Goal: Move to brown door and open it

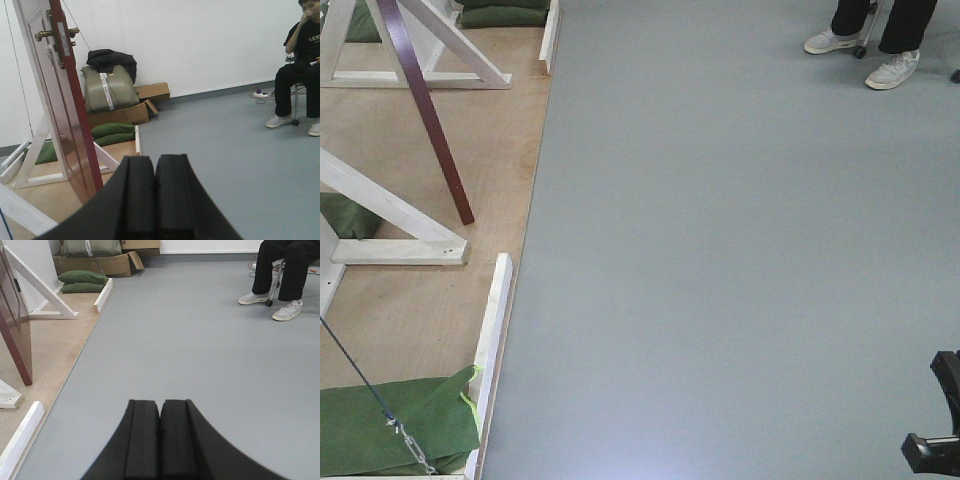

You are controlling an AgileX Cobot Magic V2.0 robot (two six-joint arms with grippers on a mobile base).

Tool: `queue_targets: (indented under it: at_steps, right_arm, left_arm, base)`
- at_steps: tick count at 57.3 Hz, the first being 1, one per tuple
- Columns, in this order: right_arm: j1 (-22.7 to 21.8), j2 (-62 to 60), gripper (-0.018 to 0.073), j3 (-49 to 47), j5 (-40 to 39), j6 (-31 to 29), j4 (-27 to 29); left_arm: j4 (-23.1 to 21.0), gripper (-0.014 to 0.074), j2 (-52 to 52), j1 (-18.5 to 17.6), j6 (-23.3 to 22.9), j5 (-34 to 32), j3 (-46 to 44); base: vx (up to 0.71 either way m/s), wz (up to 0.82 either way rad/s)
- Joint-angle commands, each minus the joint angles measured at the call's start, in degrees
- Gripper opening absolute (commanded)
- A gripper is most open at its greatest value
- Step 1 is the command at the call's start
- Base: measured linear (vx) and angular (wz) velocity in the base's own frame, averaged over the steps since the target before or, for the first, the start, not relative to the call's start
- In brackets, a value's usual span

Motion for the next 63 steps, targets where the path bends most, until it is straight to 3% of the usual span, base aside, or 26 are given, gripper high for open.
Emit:
queue_targets:
  at_steps: [1,63]
  right_arm:
    - [0.01,-0.32,0.0000,0.25,-4.41,-0.37,-0.20]
    - [0.01,-0.32,0.0000,0.25,-4.41,-0.37,-0.20]
  left_arm:
    - [-0.57,0.0036,-0.75,0.14,-0.11,-4.75,-1.15]
    - [-0.57,0.0036,-0.75,0.14,-0.11,-4.75,-1.15]
  base:
    - [0.00,0.00]
    - [0.02,-0.01]
